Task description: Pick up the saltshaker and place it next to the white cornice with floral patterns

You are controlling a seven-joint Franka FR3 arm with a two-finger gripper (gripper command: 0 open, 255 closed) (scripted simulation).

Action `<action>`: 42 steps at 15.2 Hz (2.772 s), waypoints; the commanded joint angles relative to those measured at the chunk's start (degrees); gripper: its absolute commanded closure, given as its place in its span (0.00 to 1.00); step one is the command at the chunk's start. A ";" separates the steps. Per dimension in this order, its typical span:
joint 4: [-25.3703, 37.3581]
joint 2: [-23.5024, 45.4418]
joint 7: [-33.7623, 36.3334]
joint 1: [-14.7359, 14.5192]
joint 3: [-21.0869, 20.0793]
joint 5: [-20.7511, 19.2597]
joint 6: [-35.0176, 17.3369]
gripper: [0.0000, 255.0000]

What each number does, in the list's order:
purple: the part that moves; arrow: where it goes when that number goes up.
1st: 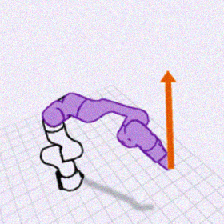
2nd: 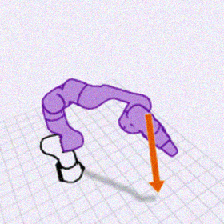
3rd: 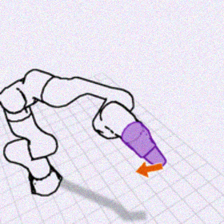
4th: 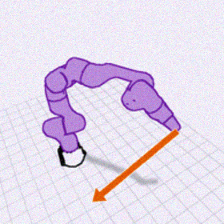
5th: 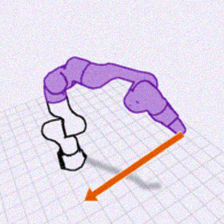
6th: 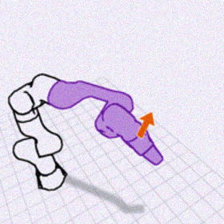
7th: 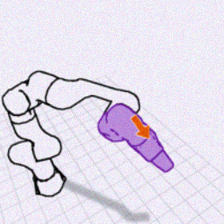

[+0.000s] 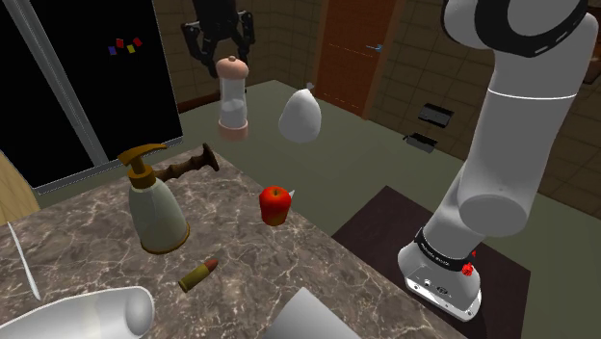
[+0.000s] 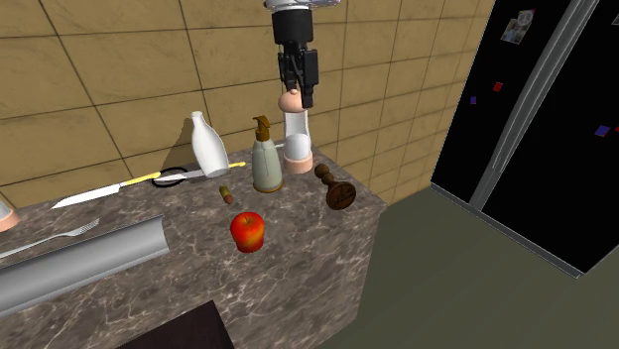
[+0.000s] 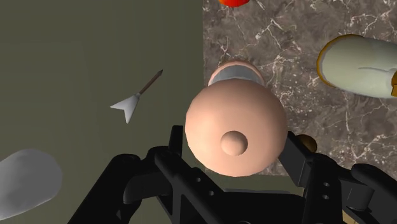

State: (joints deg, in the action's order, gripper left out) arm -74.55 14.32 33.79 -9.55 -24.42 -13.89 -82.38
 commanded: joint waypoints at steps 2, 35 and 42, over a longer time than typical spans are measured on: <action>4.09 1.19 -0.18 -0.63 -0.07 -0.56 3.01 1.00; -44.52 -57.31 -0.86 -4.88 2.94 20.41 9.12 1.00; -51.00 -62.16 -0.28 -6.36 2.55 22.02 7.46 1.00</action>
State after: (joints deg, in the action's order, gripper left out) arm -124.35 -47.20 33.36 -15.70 -21.71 7.83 -74.34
